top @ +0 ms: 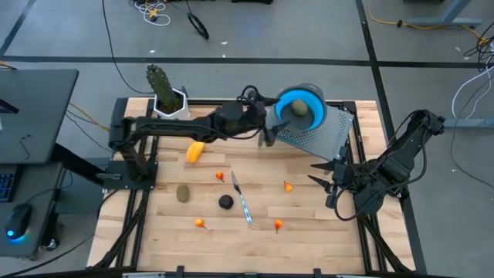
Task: Pick & Place Fruit
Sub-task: Put the yellow mango in the blue strainer bowl on the shelf
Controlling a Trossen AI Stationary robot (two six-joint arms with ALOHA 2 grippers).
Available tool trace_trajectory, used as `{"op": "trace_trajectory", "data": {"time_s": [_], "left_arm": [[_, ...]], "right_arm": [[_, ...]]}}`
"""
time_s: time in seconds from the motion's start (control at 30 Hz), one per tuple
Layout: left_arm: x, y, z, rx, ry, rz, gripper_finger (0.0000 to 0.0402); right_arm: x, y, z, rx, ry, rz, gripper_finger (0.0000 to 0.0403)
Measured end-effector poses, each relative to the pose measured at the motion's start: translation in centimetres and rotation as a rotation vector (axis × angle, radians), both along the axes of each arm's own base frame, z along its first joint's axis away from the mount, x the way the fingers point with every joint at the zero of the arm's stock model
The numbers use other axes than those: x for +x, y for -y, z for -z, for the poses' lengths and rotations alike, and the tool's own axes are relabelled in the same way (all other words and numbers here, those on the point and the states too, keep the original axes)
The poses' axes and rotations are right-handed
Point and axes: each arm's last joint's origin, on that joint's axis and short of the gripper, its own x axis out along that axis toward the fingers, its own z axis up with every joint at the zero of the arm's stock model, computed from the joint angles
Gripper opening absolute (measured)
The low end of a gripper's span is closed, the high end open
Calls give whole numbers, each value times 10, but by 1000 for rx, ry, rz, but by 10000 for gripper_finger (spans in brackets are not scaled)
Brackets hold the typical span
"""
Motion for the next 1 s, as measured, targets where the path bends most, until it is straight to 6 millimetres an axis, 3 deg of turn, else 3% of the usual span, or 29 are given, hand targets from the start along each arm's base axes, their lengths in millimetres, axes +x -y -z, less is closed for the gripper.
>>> {"op": "trace_trajectory", "data": {"time_s": [0.13,0.23,0.57,0.77,1.0], "left_arm": [[-32,19,-26,-13,-110,0,399],[-51,33,-34,-74,-187,38,399],[-75,82,-3,-197,-557,28,399],[-90,103,15,-280,-612,19,391],[-117,121,62,-427,-705,32,378]], "right_arm": [[0,0,0,-1,-1,-1,167],[0,0,0,-1,-2,-1,167],[0,0,0,4,3,-1,167],[0,0,0,-10,-3,-7,167],[0,0,0,-21,-12,-20,167]]}}
